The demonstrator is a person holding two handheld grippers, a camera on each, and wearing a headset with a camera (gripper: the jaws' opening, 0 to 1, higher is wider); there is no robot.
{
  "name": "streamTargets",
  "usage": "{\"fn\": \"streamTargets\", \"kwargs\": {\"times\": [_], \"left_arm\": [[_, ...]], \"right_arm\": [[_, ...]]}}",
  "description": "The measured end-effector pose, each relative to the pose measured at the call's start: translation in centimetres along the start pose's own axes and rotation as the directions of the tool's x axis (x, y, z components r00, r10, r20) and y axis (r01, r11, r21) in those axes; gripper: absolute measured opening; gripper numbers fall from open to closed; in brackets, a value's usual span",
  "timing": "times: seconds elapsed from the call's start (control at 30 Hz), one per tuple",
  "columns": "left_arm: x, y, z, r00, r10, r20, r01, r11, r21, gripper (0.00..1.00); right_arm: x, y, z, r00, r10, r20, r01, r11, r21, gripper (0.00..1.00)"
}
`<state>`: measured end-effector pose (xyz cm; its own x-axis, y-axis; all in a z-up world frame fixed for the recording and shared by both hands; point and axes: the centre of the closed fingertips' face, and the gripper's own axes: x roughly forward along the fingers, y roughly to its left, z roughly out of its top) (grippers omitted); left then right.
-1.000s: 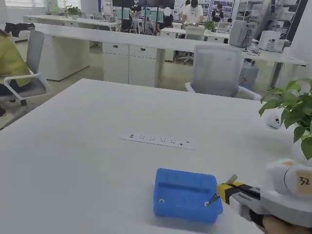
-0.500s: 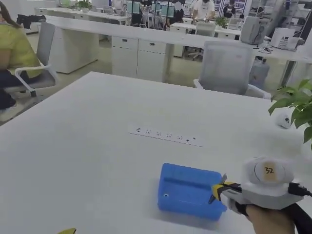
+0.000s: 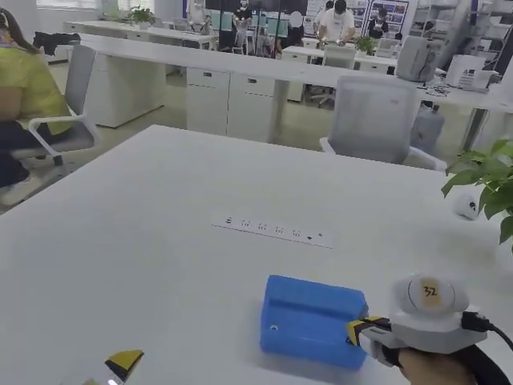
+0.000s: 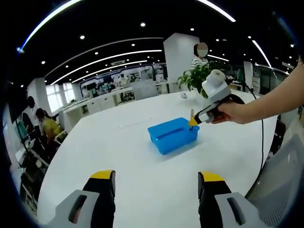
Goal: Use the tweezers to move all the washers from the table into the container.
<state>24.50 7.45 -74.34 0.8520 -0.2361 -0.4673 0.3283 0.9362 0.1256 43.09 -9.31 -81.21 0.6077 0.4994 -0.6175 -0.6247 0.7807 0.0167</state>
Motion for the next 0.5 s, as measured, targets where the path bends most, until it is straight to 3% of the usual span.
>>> {"fn": "streamTargets", "kwargs": {"times": [0.1,0.2,0.3,0.4,0.5], "left_arm": [[0.2,-0.2,1.5,0.999,-0.034,0.029,0.034,0.999,-0.008,0.66],[0.2,-0.4,3.5,0.9965,-0.059,0.059,0.057,0.998,0.029,0.61],[0.2,-0.7,5.5,0.9915,-0.089,0.095,0.083,0.994,0.072,0.54],[0.1,-1.4,7.7,0.9795,-0.151,0.134,0.14,0.986,0.088,0.47],[0.2,-2.0,8.7,0.9719,-0.201,0.122,0.18,0.97,0.165,0.41]], "right_arm": [[0.1,0.3,0.1,0.9999,0.008,-0.013,-0.008,1.0,-0.019,0.01],[-0.2,0.3,0.7,1.0,0.008,0.001,-0.008,0.999,-0.033,0.02],[-1.4,0.6,2.8,0.9972,0.013,0.074,-0.011,0.999,-0.03,0.01],[-2.9,1.3,4.4,0.9922,0.04,0.118,-0.035,0.998,-0.045,0.01],[-4.9,2.6,5.9,0.9838,0.081,0.16,-0.066,0.993,-0.101,0.01]]}}
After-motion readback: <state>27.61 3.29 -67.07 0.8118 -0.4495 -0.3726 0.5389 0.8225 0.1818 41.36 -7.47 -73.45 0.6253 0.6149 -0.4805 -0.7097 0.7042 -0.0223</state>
